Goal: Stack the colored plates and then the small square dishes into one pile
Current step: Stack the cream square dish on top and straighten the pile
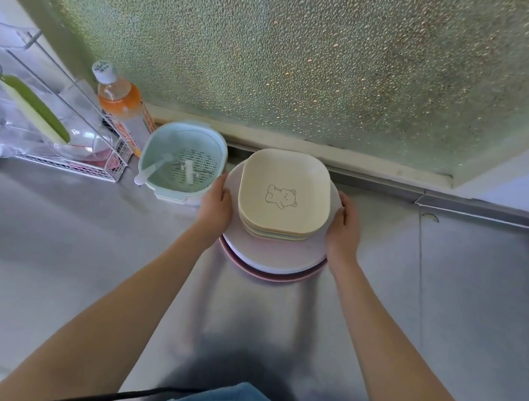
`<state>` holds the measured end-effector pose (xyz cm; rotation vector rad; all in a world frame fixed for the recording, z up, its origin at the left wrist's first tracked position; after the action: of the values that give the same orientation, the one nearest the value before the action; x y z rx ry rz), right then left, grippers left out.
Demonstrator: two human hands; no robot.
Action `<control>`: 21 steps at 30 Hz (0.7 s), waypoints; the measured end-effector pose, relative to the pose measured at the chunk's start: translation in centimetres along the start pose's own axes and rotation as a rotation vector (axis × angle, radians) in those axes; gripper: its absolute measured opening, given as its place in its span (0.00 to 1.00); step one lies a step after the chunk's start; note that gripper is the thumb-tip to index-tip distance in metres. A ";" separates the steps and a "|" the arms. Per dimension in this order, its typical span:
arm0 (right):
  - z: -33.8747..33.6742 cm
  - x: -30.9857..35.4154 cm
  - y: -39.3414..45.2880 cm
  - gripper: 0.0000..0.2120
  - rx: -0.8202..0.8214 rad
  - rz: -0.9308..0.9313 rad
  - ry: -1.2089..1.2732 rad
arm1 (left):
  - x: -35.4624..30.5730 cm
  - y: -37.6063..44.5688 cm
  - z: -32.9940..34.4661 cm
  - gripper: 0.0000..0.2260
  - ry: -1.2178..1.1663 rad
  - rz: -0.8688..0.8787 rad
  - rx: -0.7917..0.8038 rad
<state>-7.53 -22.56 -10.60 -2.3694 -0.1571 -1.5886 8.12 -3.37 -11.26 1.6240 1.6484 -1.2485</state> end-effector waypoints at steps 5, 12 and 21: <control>-1.0 -2.4 -2.2 0.21 -0.016 0.257 0.120 | 2.0 -3.1 -0.4 0.20 -0.136 0.003 0.036; -0.4 -5.1 -5.1 0.27 0.042 0.387 0.139 | 2.7 -5.3 -0.1 0.20 -0.229 -0.043 -0.002; -0.2 -2.9 -6.4 0.21 -0.117 0.289 0.150 | 1.4 -4.7 -2.4 0.20 -0.077 0.029 0.023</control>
<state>-10.41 -16.28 -12.10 -2.2201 0.3035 -1.6614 4.01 0.01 -10.15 1.5879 1.5635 -1.3038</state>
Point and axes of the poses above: each hand's wrist, its own y-axis towards the middle knuckle, its own z-axis out of the palm, x = y × z, the point moved 6 cm from there along y, towards the middle knuckle, and after that the axes turned 15 degrees about -x, right-handed, at the moved point
